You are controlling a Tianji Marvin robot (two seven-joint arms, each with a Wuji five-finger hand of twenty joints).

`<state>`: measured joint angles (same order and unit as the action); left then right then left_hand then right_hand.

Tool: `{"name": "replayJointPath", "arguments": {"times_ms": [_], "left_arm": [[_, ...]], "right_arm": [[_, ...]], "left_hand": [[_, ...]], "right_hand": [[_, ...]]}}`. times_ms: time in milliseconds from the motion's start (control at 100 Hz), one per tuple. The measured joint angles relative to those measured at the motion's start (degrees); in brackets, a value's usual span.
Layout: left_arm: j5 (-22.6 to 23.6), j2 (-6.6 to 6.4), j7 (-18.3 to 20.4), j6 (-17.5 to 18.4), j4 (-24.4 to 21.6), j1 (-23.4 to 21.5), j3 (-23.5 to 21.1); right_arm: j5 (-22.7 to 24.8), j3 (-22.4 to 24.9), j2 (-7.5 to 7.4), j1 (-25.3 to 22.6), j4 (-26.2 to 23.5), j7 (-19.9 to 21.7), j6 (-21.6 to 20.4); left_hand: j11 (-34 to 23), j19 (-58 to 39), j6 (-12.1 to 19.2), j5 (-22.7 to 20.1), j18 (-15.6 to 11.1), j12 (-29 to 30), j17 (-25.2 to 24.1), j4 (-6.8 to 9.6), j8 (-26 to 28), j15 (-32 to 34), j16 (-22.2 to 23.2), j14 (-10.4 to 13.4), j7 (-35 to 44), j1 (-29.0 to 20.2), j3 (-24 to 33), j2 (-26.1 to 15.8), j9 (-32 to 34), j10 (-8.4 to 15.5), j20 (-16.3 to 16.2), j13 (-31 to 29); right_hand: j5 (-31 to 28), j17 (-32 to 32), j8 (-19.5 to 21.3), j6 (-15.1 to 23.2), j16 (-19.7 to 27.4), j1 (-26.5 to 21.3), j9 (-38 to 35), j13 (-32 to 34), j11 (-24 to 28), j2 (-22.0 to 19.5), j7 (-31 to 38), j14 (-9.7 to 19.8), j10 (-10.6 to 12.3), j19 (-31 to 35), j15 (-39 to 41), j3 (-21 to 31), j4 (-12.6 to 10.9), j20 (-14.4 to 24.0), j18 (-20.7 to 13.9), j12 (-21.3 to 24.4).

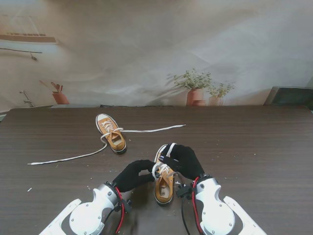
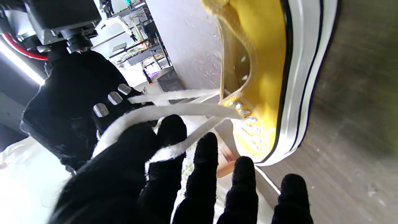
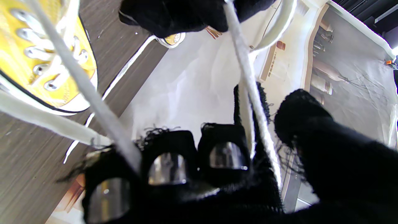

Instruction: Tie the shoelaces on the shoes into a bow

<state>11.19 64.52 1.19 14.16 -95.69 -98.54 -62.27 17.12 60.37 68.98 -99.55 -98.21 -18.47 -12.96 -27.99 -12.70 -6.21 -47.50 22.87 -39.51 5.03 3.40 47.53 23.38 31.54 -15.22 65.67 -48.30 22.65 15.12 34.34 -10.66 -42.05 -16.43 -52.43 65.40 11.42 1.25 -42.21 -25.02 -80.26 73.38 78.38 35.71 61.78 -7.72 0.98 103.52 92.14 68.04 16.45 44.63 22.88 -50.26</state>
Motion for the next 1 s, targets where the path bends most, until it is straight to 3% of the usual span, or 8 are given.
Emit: {"name": "replayJointPath", "arguments": {"times_ms": [80,160,330,510,630,760,880,1000], "left_arm": [[-2.88,-0.06,1.56,-1.06,-0.54,-0.42,-0.28],[-5.47,-0.17,2.91,-1.45,-0.81,-0.76,-0.49],[-10.98,-0.41,6.81,-3.12,-1.38,-1.46,-1.29],[-11.32,-0.56,6.97,-3.18,-1.45,-2.04,-1.62],[-17.57,-0.8,11.27,-3.17,-1.18,-2.21,-2.15],[-22.94,-1.34,16.35,-2.6,-0.35,-2.12,-2.37],[-23.76,-1.65,17.0,-1.4,0.58,-1.97,-2.23],[-24.42,-1.74,17.41,-0.95,1.21,-1.96,-2.19]], "right_arm": [[0.0,-0.1,0.0,0.0,0.04,-0.04,0.0],[0.0,-0.19,0.0,0.01,0.1,-0.07,0.0],[0.21,-0.53,0.0,0.05,0.12,-0.17,0.11],[0.39,-1.16,-0.02,0.28,0.37,-0.14,0.22],[0.53,-1.68,-0.03,0.58,0.7,-0.08,0.26],[0.65,-1.85,-0.03,0.8,0.85,0.03,0.29],[0.75,-1.85,-0.03,0.91,0.94,0.14,0.29],[0.77,-1.81,-0.04,0.96,0.98,0.33,0.3]], "left_hand": [[2.47,0.0,-0.53,-0.67,0.0,1.49,-0.7,0.01,0.03,-1.64,0.0,-0.05,-1.64,-1.23,-2.89,-2.29,0.0,-0.4,0.01,0.0],[5.08,0.04,-0.53,-0.67,0.0,4.82,-1.38,-2.0,-0.52,-4.79,-1.36,-0.05,-4.44,-3.85,-6.83,-4.44,0.0,-0.4,0.01,0.1],[9.18,0.23,-1.12,-0.67,0.0,9.35,-3.55,-3.3,-2.85,-9.94,-3.03,-0.05,-8.83,-7.98,-14.34,-8.2,-0.07,-0.45,0.13,0.18],[14.21,1.09,-1.12,-0.66,-0.19,13.92,-6.51,-3.53,-14.75,-15.46,-4.89,0.89,-21.72,-11.07,-20.35,-10.81,-4.75,-0.45,0.68,1.9],[16.99,2.59,-1.12,-0.39,-4.46,15.91,-9.6,-3.56,-22.69,-18.7,-6.0,3.43,-33.91,-12.81,-22.02,-12.13,-9.59,0.39,1.27,6.56],[20.31,5.9,-1.1,2.47,-5.6,17.73,-9.87,-3.56,-24.54,-19.68,-7.7,5.47,-43.13,-15.38,-21.7,-11.29,-13.33,1.1,6.92,9.89],[21.58,7.04,-1.05,4.81,-5.94,18.41,-9.82,-2.83,-25.9,-20.25,-8.95,6.64,-48.13,-17.48,-15.87,-7.79,-16.2,2.74,12.12,11.7],[22.38,8.33,-1.03,8.2,-5.97,18.95,-9.74,-2.81,-29.53,-20.25,-9.29,7.35,-52.92,-16.82,-11.81,-7.77,-18.2,3.9,15.81,11.61]], "right_hand": [[0.0,0.0,0.0,0.0,0.0,0.0,0.0,0.0,0.0,0.0,0.0,0.0,0.0,0.0,0.0,0.0,0.0,0.0,0.0,0.0],[0.0,0.0,0.0,0.0,0.0,0.0,0.0,0.0,0.0,-0.01,0.0,0.0,0.0,0.0,0.0,0.0,0.0,-0.01,0.0,0.0],[0.0,0.0,0.0,0.0,0.0,0.0,0.0,0.0,0.0,-0.06,0.0,0.0,0.0,0.0,0.0,0.0,0.0,-0.01,0.0,0.0],[0.0,0.0,0.0,0.0,0.0,0.0,0.0,0.0,0.0,-0.07,0.0,0.0,0.0,0.0,0.0,-0.01,0.0,-0.01,0.0,0.0],[0.01,0.0,0.0,0.0,0.0,0.0,0.0,0.0,0.0,-0.07,0.0,0.0,0.0,0.0,0.0,-0.01,0.0,-0.03,0.0,0.0],[0.02,0.0,0.0,0.0,0.0,0.0,0.0,0.0,0.0,-0.08,0.0,0.0,0.0,0.0,0.0,-0.01,0.0,-0.09,0.0,0.0],[0.02,0.0,0.0,0.0,0.0,-0.01,0.0,0.0,0.0,-0.08,0.0,0.0,0.0,0.0,0.0,-0.01,0.0,-0.09,0.0,0.0],[0.02,0.0,0.0,0.0,0.0,-0.01,0.0,0.0,0.0,-0.08,0.0,0.0,0.0,0.0,0.0,-0.01,0.0,-0.1,0.0,0.0]]}}
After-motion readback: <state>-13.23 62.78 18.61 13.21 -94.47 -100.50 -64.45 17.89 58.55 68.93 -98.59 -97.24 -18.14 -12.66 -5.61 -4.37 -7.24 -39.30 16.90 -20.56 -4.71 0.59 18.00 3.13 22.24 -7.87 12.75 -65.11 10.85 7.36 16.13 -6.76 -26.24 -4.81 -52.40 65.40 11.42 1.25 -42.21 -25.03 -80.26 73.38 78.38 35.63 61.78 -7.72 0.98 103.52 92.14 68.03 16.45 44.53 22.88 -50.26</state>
